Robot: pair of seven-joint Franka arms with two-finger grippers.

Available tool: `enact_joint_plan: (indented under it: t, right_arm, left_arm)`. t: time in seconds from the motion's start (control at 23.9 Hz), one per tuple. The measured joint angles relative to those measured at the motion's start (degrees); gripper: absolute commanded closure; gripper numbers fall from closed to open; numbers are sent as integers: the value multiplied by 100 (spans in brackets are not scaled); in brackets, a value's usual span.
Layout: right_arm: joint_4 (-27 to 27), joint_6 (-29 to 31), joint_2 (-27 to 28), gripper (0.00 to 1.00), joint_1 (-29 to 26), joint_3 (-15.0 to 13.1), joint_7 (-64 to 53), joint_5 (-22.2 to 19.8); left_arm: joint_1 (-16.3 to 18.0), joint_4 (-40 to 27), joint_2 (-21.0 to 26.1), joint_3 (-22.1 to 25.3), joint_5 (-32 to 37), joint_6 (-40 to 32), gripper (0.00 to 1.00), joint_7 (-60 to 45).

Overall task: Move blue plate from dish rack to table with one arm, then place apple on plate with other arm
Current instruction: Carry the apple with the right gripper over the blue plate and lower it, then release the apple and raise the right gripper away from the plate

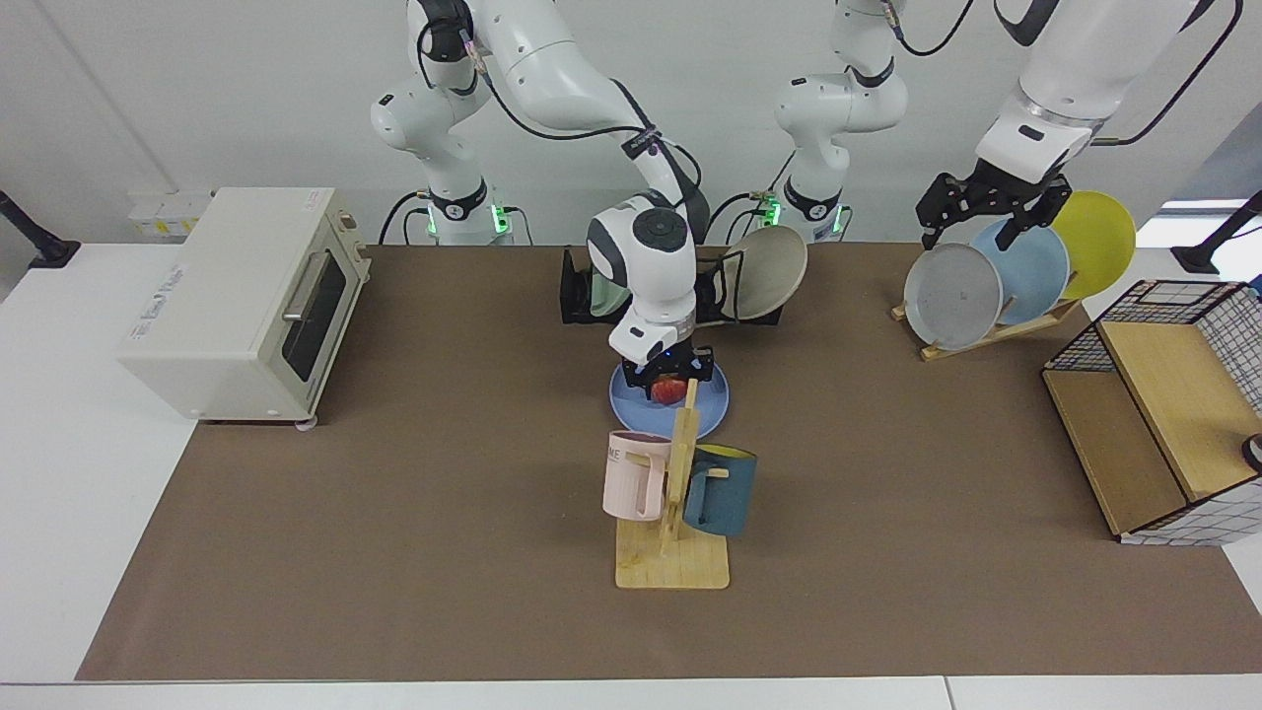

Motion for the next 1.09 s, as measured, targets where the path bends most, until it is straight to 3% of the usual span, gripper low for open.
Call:
enact_joint_plan:
  t: [0.38,0.67,0.88,1.09]
  right_arm:
    - [43,1,-69,0,-6,-81,10,2]
    - [97,-557,-746,0,-126,-771,-153,-65]
    - [120,-1288,-1394,0,-652,-1133,-1238,-70]
    - [118,-1847,-1860,0,-1331,-1196,-2231,-71]
  left_arm:
    - [0,8,0,5,4,-2,0,0]
    - [-2,11,0,9,29,-2,0,0]
    - [-3,12,0,10,30,-2,0,0]
    - [-3,15,-1,13,31,-2,0,0]
